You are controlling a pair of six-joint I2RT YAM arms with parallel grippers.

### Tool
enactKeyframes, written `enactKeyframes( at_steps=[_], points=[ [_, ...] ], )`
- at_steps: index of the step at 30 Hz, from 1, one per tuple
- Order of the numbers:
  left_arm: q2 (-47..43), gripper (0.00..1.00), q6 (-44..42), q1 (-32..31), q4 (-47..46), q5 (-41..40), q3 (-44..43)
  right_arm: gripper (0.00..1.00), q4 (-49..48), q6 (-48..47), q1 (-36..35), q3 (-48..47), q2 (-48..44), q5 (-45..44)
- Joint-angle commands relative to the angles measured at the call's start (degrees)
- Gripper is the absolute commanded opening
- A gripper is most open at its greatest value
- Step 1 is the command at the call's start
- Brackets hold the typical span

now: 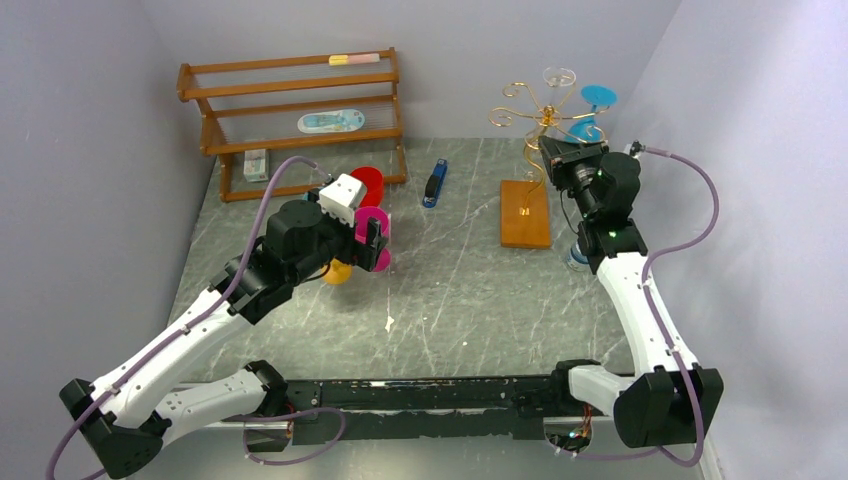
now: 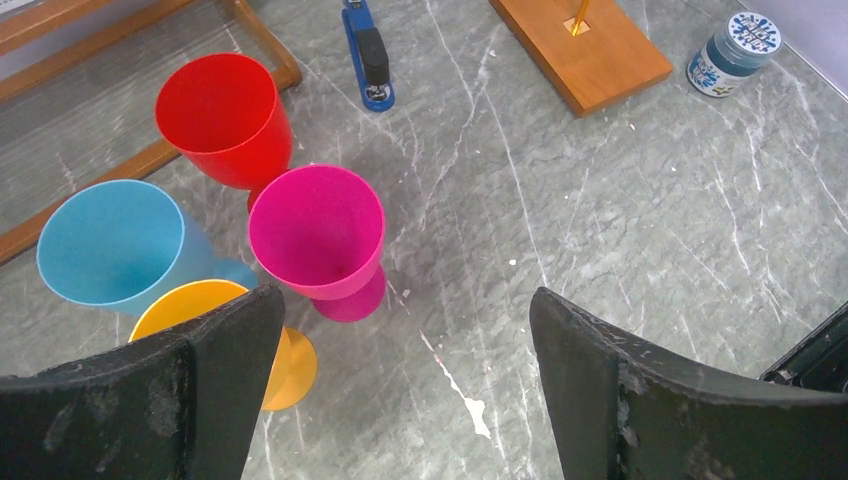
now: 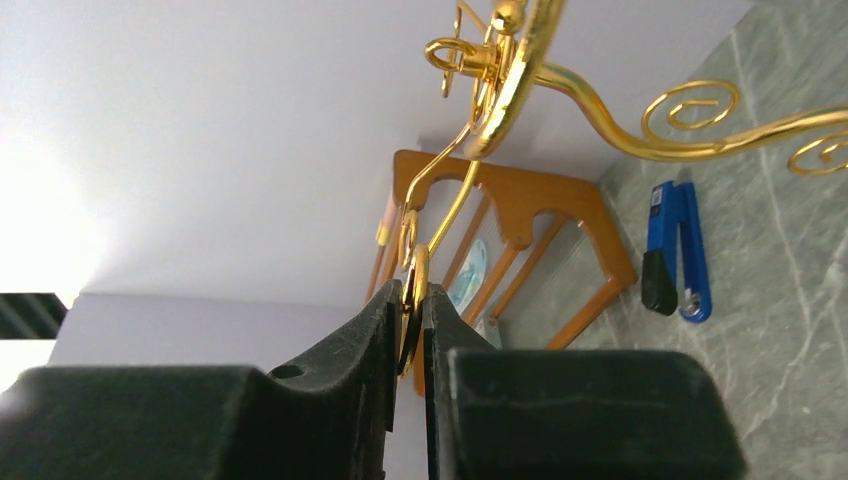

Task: Take the wine glass off the wine glass rack
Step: Move the wine rack to the center of the board.

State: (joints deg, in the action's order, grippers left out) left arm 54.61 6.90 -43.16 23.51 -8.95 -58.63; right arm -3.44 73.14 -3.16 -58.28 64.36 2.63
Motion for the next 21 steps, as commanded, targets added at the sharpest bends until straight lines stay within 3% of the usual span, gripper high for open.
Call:
enactKeyframes(
  at_steps=[1, 21],
  points=[
    [0.0, 0.97, 0.1, 0.3, 0.1, 0.1, -0.5, 0.00, -10.9, 5.0, -0.6, 0.7, -2.7, 5.0],
    [0.1, 0.97, 0.1, 0.3, 0.1, 0.1, -0.5, 0.00, -22.2, 8.0, -14.3, 4.7, -2.4, 1.9]
  ],
)
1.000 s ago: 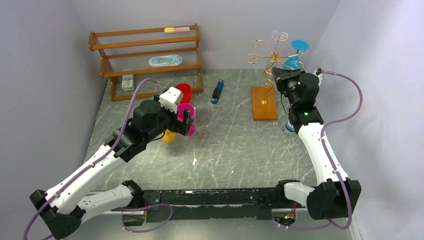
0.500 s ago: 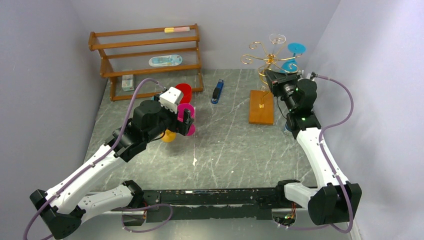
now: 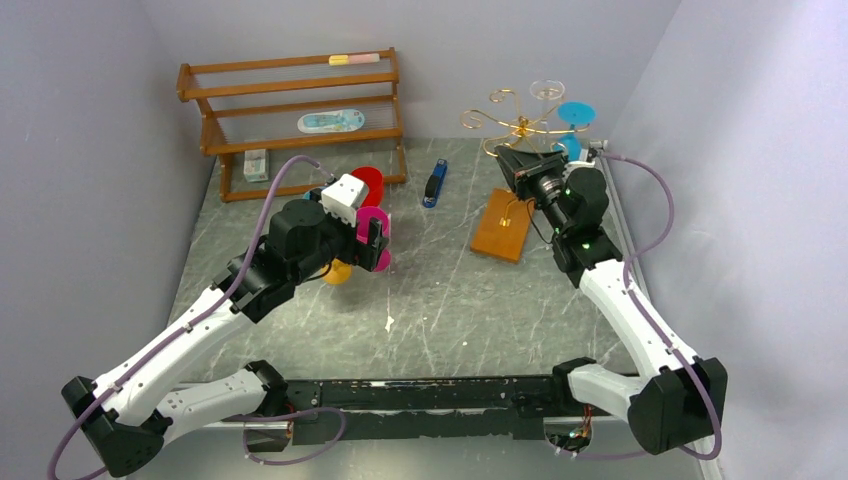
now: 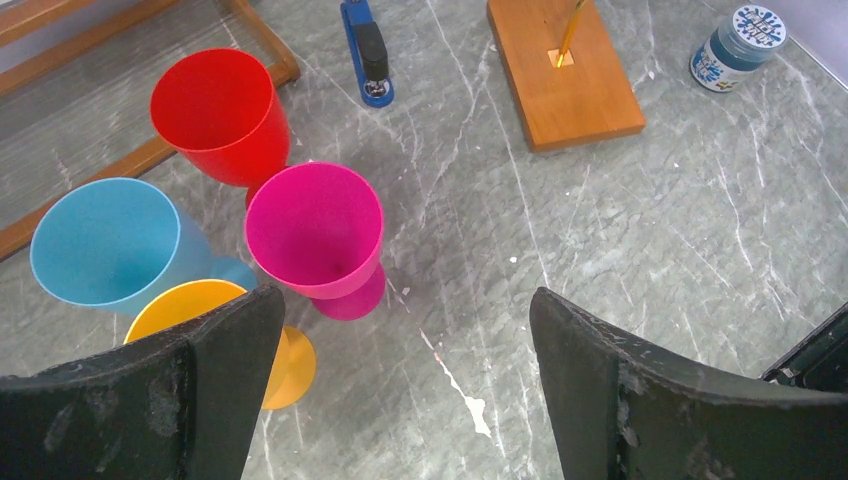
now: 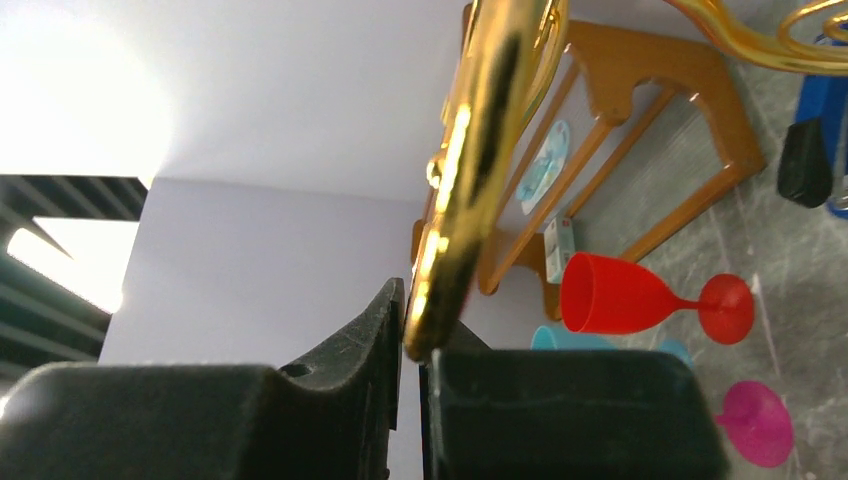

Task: Take the wine glass off the wine glass rack
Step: Move the wine rack to the center of the board.

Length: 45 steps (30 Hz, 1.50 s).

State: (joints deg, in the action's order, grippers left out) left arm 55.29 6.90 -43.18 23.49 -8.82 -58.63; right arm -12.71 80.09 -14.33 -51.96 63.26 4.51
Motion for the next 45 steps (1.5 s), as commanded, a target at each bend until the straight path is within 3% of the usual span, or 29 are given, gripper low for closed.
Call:
enactKeyframes(
  at_steps=[1, 9, 19, 29, 45],
  points=[
    [-0.6, 0.97, 0.1, 0.3, 0.1, -0.1, -0.6, 0.00, -13.2, 0.7, -4.0, -1.8, -1.2, -0.7],
    [-0.6, 0.97, 0.3, 0.4, 0.2, 0.1, -0.4, 0.00, -16.4, 0.5, -9.5, 1.1, -1.2, -3.5],
    [-0.6, 0.97, 0.1, 0.3, 0.8, 0.2, -0.9, 0.00, -11.6, -3.2, -13.0, 6.6, -7.9, -11.0],
    [-1.1, 0.97, 1.5, 0.4, 1.4, 0.8, -1.7, 0.24, -1.9, -4.7, -13.0, 4.8, -10.6, -11.2],
    [0.6, 0.97, 2.6, 0.3, 0.4, 2.4, -1.4, 0.44, 8.1, -10.6, -13.0, 4.0, -15.8, -9.0]
  ],
)
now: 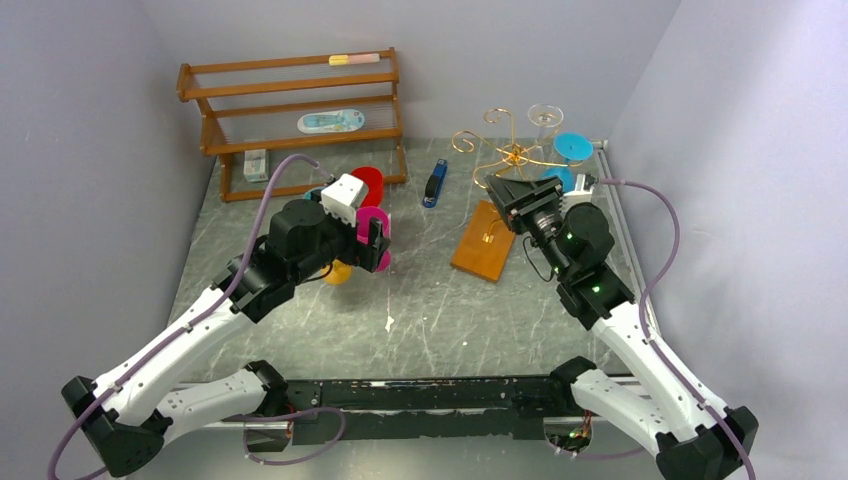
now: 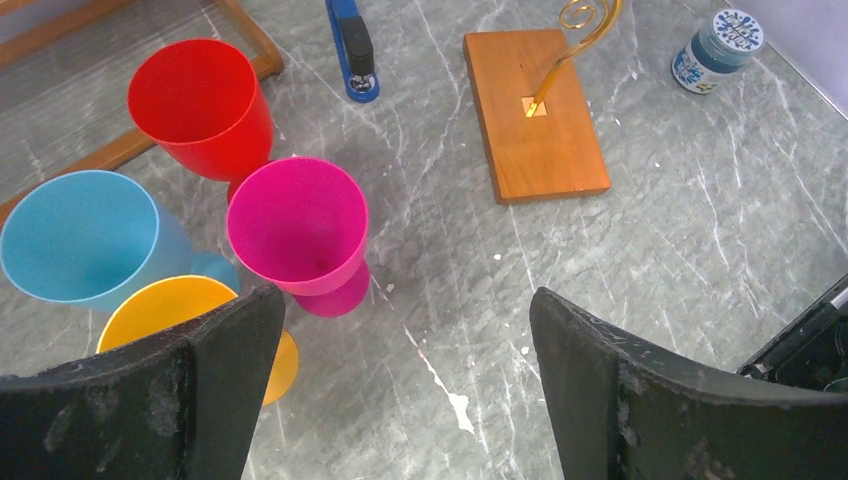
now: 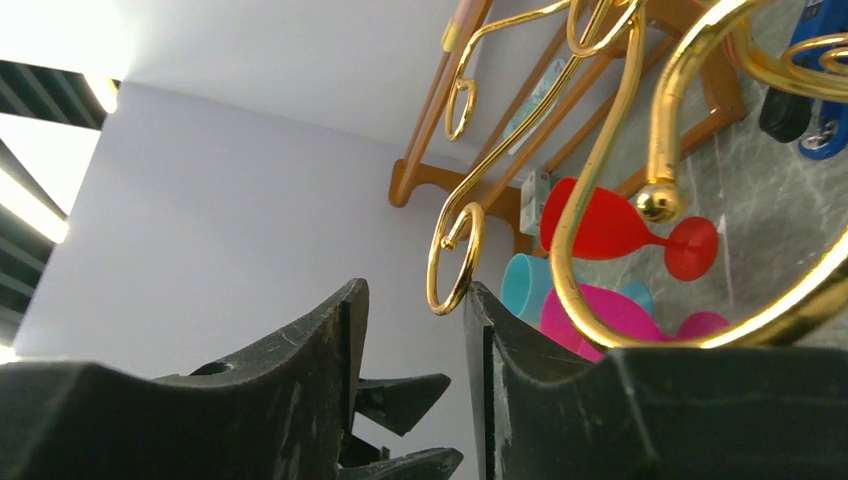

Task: Take the wine glass off the wine glass rack
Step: Move the wine rack to the center of the board.

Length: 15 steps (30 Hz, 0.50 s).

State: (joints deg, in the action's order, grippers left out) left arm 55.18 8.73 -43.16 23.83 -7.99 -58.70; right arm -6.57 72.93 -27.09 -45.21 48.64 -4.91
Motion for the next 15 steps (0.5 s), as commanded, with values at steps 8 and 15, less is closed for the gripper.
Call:
enactKeyframes(
  at_steps=[8, 15],
  points=[
    [-0.4, 0.97, 0.4, 0.3, 0.7, 0.3, -0.9, 0.51, 6.1, -10.9, -0.2, -6.3, -0.8, 5.3],
    [-0.2, 0.97, 0.0, 0.3, 1.3, -0.3, -1.3, 0.53, 2.2, -13.4, -0.2, -5.4, 0.0, 15.3]
  ],
)
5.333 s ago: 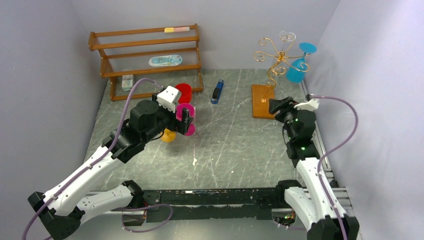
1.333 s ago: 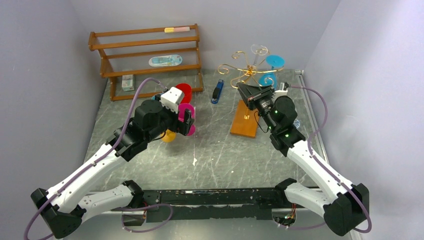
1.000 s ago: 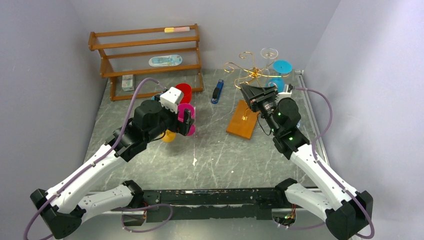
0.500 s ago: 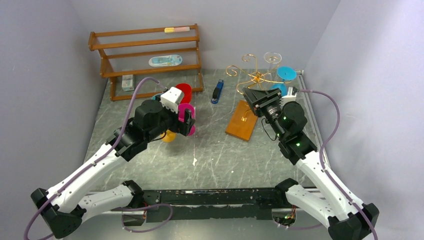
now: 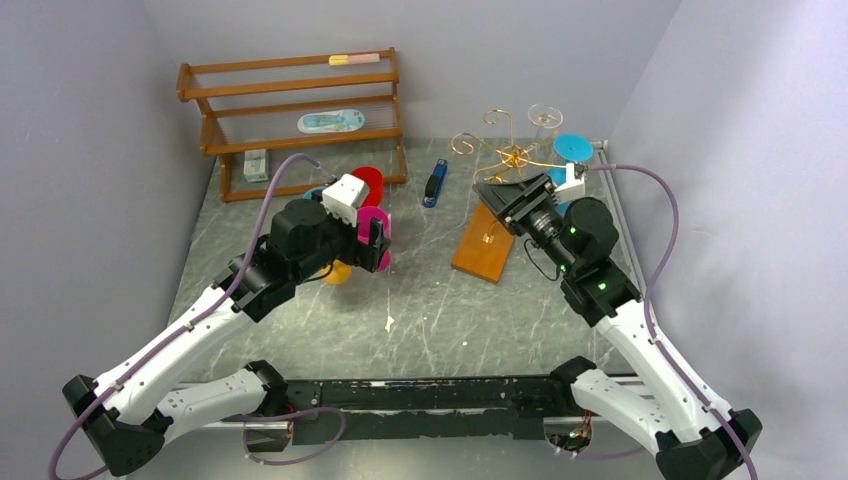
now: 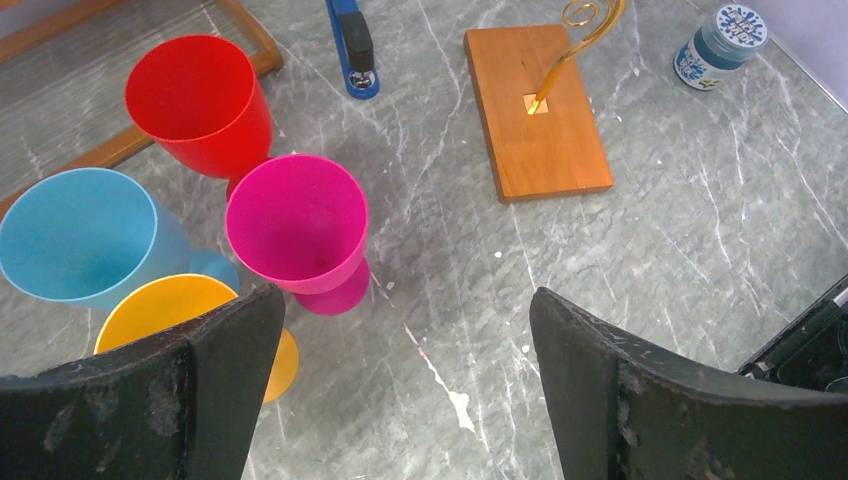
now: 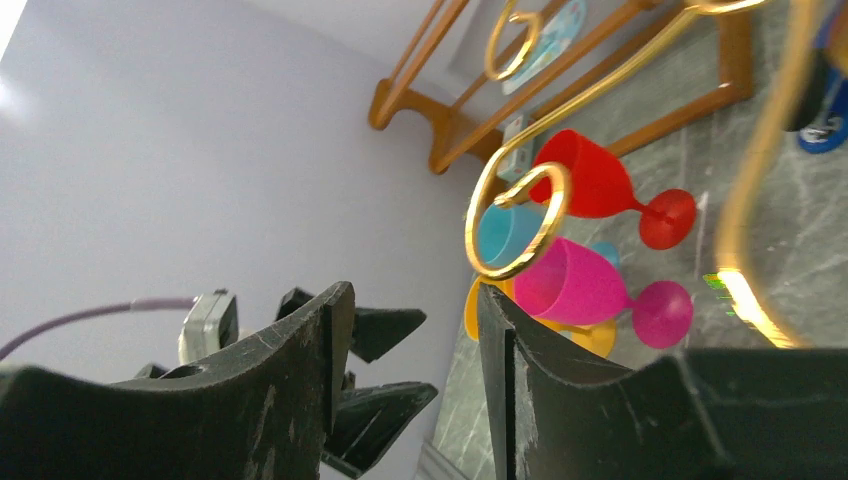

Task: Take the wine glass off the wine glass rack
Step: Move the wine rack to the center of the board, then pick up the wine glass from the wine rack.

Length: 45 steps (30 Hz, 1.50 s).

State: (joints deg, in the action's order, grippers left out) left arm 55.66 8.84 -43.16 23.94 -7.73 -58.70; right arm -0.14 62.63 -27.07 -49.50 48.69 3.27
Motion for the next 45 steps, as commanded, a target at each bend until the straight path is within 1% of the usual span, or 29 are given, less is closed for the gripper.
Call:
enactKeyframes(
  at_steps=[1, 3, 7, 11, 12, 13, 15, 17, 18, 21, 24, 26, 28, 30, 31, 32, 33, 35, 36, 38, 42, 45],
  points=[
    [-0.7, 0.97, -0.1, 0.3, 1.1, -0.5, -1.1, 0.53, -4.2, -3.8, -0.3, -1.4, 0.0, 7.8],
    [-0.7, 0.97, 0.0, 0.3, 0.9, -0.4, -1.0, 0.53, -3.2, -5.4, -0.2, -2.3, 0.3, 9.1],
    [-0.3, 0.97, -0.3, 0.3, 1.6, -0.4, -1.8, 0.54, 2.3, -13.9, -0.2, -6.4, -0.4, 8.9],
    [-0.8, 0.97, -0.4, 0.3, 1.3, -0.5, -2.0, 0.66, 4.5, -28.2, -0.2, -10.3, -2.5, 11.1],
    [-0.9, 0.97, -0.5, 0.3, 1.2, -0.6, -2.0, 0.67, 6.2, -32.5, -0.2, -11.7, -3.1, 10.4],
    [-1.0, 0.97, -0.6, 0.3, 1.1, -0.6, -2.1, 0.67, 9.0, -36.8, -0.2, -13.6, -3.4, 7.7],
    [-1.1, 0.97, -0.6, 0.4, 1.0, -0.5, -2.0, 0.68, 16.0, -41.0, -0.2, -18.2, -2.8, -1.5],
    [-1.1, 0.97, -0.5, 0.3, 0.8, -0.3, -1.9, 0.67, 24.5, -41.7, -0.2, -23.1, -0.3, -15.2],
    [-0.9, 0.97, -0.5, 0.3, 0.7, -0.2, -1.9, 0.67, 27.5, -42.6, -0.2, -25.1, 0.9, -19.5],
    [-0.7, 0.97, -0.5, 0.3, 0.8, 0.1, -2.1, 0.67, 30.6, -42.6, -0.1, -27.6, 2.8, -27.6],
    [-0.7, 0.97, -0.6, 0.4, 0.5, 0.1, -2.1, 0.64, 29.7, -41.5, 0.8, -29.0, 4.2, -30.1],
    [-0.7, 0.97, -0.5, 0.3, 0.3, 0.4, -2.3, 0.63, 30.1, -40.4, 2.7, -30.4, 6.6, -28.1],
    [-0.7, 0.97, -0.5, 0.3, 0.4, 1.0, -2.4, 0.63, 30.6, -38.2, 7.7, -31.9, 8.9, -22.2],
    [-0.9, 0.97, -0.6, 0.4, 0.8, 1.0, -2.4, 0.64, 30.8, -35.9, 17.0, -33.3, 10.9, -12.2],
    [-1.1, 0.97, -0.7, 0.3, 1.0, 0.8, -2.4, 0.64, 30.5, -34.5, 23.7, -33.7, 11.7, -6.8],
    [-1.4, 0.97, -0.7, 0.3, 1.2, 0.8, -2.3, 0.64, 29.9, -32.9, 28.7, -33.7, 12.4, -1.4],
    [-1.6, 0.97, -0.7, 0.3, 1.4, 0.6, -2.2, 0.64, 29.3, -31.1, 33.2, -33.6, 13.4, 4.1],
    [-2.0, 0.97, -0.7, 0.3, 1.4, 0.5, -2.1, 0.63, 28.6, -27.8, 39.3, -33.2, 15.4, 13.2],
    [-2.2, 0.97, -0.8, 0.3, 1.7, 0.3, -2.1, 0.63, 27.8, -26.5, 41.3, -32.6, 16.1, 16.4],
    [-2.7, 0.97, -0.9, 0.3, 2.2, -0.2, -2.2, 0.62, 25.6, -24.4, 43.7, -31.2, 16.6, 19.2],
    [-3.5, 0.97, -1.0, 0.4, 1.7, -0.8, -1.6, 0.59, 22.3, -21.5, 45.3, -29.8, 17.2, 21.5],
    [-3.0, 0.97, -1.1, 0.3, 1.7, -0.2, -1.8, 0.58, 22.1, -20.4, 45.5, -28.7, 17.7, 21.1]
  ],
)
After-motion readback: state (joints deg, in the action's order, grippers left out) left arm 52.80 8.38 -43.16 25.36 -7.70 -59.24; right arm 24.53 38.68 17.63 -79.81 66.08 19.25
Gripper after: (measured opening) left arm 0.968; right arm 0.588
